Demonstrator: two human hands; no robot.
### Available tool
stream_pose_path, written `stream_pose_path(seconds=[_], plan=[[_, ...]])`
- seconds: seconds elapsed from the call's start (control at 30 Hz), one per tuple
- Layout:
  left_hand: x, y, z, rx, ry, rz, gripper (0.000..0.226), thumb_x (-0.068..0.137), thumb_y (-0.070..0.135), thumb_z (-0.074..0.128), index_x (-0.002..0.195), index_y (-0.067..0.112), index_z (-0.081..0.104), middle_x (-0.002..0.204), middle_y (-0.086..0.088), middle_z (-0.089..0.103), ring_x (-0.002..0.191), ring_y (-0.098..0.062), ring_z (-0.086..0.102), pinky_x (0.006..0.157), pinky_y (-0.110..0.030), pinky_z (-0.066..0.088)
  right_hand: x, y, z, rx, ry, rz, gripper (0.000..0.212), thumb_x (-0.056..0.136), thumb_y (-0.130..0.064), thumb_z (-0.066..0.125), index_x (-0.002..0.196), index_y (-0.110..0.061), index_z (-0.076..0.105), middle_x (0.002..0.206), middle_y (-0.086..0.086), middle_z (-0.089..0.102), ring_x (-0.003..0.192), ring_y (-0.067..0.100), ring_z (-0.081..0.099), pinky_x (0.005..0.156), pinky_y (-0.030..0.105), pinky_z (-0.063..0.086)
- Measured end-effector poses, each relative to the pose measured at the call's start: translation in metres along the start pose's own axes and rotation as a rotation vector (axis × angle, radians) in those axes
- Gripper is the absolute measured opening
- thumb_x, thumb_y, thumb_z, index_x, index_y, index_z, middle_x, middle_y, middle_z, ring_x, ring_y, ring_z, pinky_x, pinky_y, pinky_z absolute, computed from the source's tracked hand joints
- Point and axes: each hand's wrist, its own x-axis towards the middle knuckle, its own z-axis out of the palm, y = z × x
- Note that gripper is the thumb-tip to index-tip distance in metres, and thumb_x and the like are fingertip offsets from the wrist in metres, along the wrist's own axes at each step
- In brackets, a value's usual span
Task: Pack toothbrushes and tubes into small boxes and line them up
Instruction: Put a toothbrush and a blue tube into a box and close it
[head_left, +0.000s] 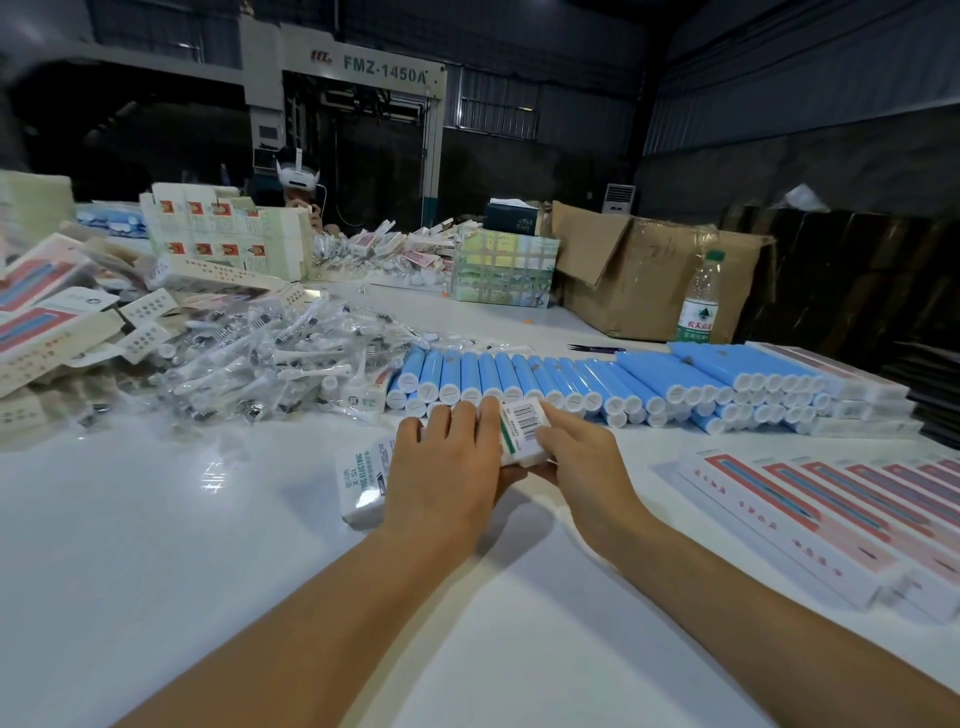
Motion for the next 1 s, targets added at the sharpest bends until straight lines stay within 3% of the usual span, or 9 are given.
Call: stream_pose_path(seconds=[0.1,0.2,0.3,0.4,0.57,0.7,0.87,1.0], plan=[[0.002,-0.004,-0.002,0.026,0.003,-0.068,0.073,0.092,0.064,0.026,0.146,0.015,0.015,0.135,-0.005,0.042,0.120,-0.024,0.041,0.094,-0.038,0.033,-0.003,0.000,-0.001,-0.168,0.062,-0.090,0.032,0.090,-0.012,0.059,0.066,-0.028,0.073,0.076,-0.014,0.072,0.071,0.001,0.065,0.063,0.018,0.054],[0.003,-0.002,-0.002,0.036,-0.010,-0.068,0.074,0.092,0.064,0.027,0.146,0.015,0.015,0.136,-0.005,0.041,0.120,-0.025,0.041,0.093,-0.038,0.033,-0.001,0.004,-0.004,-0.261,0.181,-0.149,0.012,0.087,-0.017,0.066,0.076,-0.018,0.069,0.077,-0.007,0.071,0.069,0.005,0.061,0.058,0.016,0.048],[0.000,0.000,-0.001,0.048,-0.028,-0.060,0.076,0.092,0.064,0.030,0.146,0.013,0.016,0.133,-0.006,0.044,0.118,-0.025,0.043,0.090,-0.038,0.034,-0.005,0.009,-0.002,-0.436,0.223,-0.315,0.012,0.087,-0.011,0.065,0.076,-0.009,0.063,0.079,0.000,0.063,0.071,0.006,0.054,0.061,0.012,0.042],[-0.003,0.000,-0.003,0.090,-0.023,-0.046,0.077,0.091,0.064,0.031,0.146,0.011,0.021,0.129,-0.006,0.048,0.114,-0.024,0.047,0.087,-0.037,0.036,-0.007,0.010,-0.002,-0.539,0.212,-0.390,0.016,0.087,-0.008,0.064,0.072,-0.011,0.061,0.076,-0.003,0.057,0.070,-0.002,0.050,0.062,0.008,0.037],[0.001,-0.002,-0.003,0.044,-0.031,-0.029,0.076,0.092,0.064,0.026,0.146,0.013,0.013,0.134,-0.006,0.042,0.119,-0.024,0.042,0.091,-0.038,0.034,-0.002,0.007,-0.002,-0.365,0.179,-0.272,0.012,0.088,-0.012,0.064,0.080,-0.021,0.064,0.083,0.003,0.063,0.072,0.007,0.054,0.061,0.013,0.043],[-0.001,0.005,-0.005,0.050,-0.034,0.026,0.075,0.092,0.064,0.027,0.144,0.011,0.016,0.131,-0.006,0.043,0.116,-0.025,0.043,0.090,-0.039,0.033,0.001,0.005,-0.003,-0.273,0.201,-0.211,0.011,0.087,-0.009,0.064,0.088,-0.019,0.066,0.088,0.003,0.066,0.081,0.013,0.060,0.072,0.023,0.051],[-0.005,0.006,-0.002,0.090,-0.045,0.043,0.073,0.093,0.062,0.030,0.143,0.010,0.019,0.130,-0.006,0.043,0.114,-0.024,0.043,0.088,-0.040,0.032,0.000,0.010,-0.001,-0.262,0.198,-0.181,0.015,0.086,-0.003,0.063,0.083,-0.018,0.066,0.086,0.003,0.067,0.081,0.013,0.062,0.070,0.018,0.049],[0.000,0.003,-0.009,0.043,-0.057,0.005,0.071,0.093,0.062,0.026,0.144,0.014,0.016,0.133,-0.004,0.041,0.118,-0.023,0.041,0.090,-0.038,0.032,0.001,0.006,-0.003,-0.203,0.147,-0.185,0.014,0.092,-0.011,0.058,0.091,-0.019,0.068,0.088,0.000,0.068,0.078,0.010,0.060,0.064,0.020,0.046]])
